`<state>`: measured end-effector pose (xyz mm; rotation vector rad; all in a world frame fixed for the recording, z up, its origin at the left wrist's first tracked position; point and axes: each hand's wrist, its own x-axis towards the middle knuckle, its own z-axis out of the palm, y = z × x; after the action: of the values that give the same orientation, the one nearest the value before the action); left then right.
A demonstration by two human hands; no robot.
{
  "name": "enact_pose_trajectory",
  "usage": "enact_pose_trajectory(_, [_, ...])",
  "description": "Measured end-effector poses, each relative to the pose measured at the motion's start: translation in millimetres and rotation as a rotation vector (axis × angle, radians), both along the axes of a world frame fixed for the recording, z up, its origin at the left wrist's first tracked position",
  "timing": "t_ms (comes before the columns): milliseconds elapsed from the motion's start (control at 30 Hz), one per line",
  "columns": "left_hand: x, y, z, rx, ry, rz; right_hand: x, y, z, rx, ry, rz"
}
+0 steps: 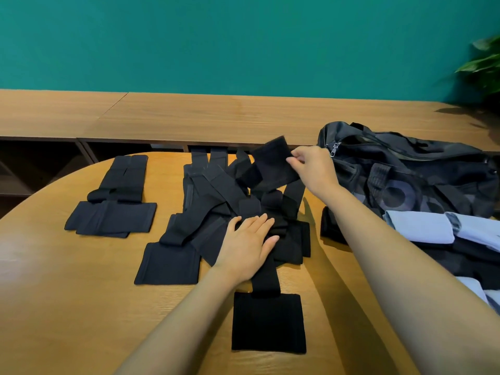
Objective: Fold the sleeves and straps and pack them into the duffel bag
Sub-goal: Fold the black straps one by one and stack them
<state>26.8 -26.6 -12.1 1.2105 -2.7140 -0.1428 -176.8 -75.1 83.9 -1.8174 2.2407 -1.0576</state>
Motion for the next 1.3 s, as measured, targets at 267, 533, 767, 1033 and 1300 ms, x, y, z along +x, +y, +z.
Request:
enact_pose_trajectory(267, [1.3, -1.6, 0.2, 0.028, 0.007, 0.010, -19.9, -12.6, 55.4, -0.177, 0.158, -0.207])
enact_pose_trajectory(533, [8.8, 3.9, 2.4, -0.064, 0.074, 0.053, 9.5, 53.3, -48.4, 0.400, 0.545, 0.088])
enact_pose_trajectory(767, [32.1, 47.9, 11.2, 0.019, 0.318, 0.483, 35.8, 115.3, -85.3, 0.018, 0.421, 0.113])
enact_pose_trajectory(1033, [23.0, 75.1, 15.0, 0.452, 0.572, 0.628, 60.3, 134.7, -106.6, 0.306, 0.454, 0.195])
enact_pose_trajectory(1300, [72.3, 86.9, 3.1, 0.642, 0.602, 0.692, 69.2, 138.4, -88.8, 0.469, 0.463, 0.192])
